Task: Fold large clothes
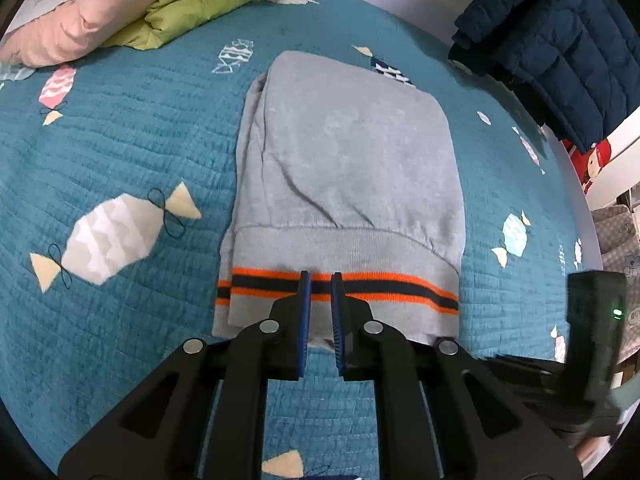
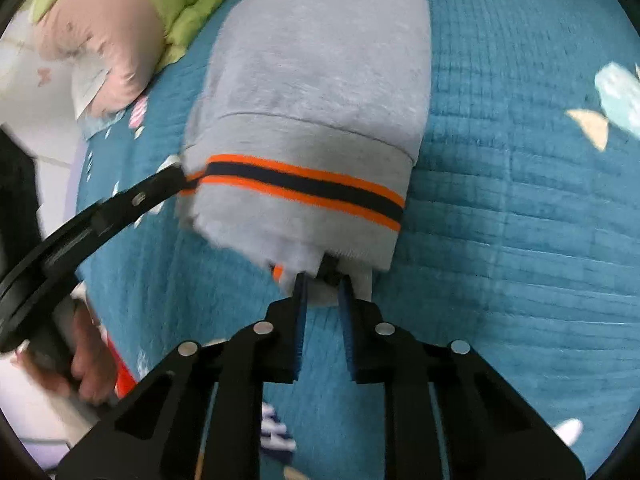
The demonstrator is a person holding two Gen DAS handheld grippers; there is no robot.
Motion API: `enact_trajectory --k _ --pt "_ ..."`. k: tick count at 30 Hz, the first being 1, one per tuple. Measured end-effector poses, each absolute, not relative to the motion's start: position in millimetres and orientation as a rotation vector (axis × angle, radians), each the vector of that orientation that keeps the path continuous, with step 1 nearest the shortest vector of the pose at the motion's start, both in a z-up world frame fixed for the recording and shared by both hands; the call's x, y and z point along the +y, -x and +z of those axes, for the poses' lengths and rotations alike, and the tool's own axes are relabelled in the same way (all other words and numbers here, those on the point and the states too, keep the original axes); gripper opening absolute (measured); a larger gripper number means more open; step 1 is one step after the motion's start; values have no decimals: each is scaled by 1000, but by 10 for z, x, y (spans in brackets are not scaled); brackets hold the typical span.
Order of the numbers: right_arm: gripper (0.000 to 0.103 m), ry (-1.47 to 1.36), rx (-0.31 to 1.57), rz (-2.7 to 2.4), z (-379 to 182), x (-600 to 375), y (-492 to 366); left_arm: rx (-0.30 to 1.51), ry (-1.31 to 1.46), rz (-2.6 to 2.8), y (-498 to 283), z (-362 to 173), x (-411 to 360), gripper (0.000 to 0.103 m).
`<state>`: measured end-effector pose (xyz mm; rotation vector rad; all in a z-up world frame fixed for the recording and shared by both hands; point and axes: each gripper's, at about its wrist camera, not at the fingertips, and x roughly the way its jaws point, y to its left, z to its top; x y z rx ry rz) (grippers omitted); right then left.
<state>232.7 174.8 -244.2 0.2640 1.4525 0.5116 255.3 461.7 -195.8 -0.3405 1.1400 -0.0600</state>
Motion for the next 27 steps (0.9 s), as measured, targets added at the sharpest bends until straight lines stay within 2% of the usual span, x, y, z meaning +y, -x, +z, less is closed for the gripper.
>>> enact_trajectory --k 5,8,9,11,14,24,27 --pt "13 -145 1416 527 -2328 1888 -2218 1159 361 -42 -2573 -2036 4640 11" --pt "13 -209 1468 527 -2334 1773 -2140 1148 353 -38 -2576 -2006 4652 12" --pt "13 -181 1441 521 -2318 1773 -2126 1144 345 -33 -2581 -1997 4654 17" --pt "13 -164 1404 495 -2345 1801 -2170 1144 338 -28 -2604 -1995 4657 20" --pt "10 -242 1345 466 -2349 1799 -2228 1142 333 -24 -2614 -1969 4654 20" --pt "7 -169 1022 386 -2135 1970 -2210 1129 370 -34 -2651 -2025 4649 19" --pt "7 -158 988 397 -2113 2099 -2364 1117 372 -8 -2667 -2002 4716 19"
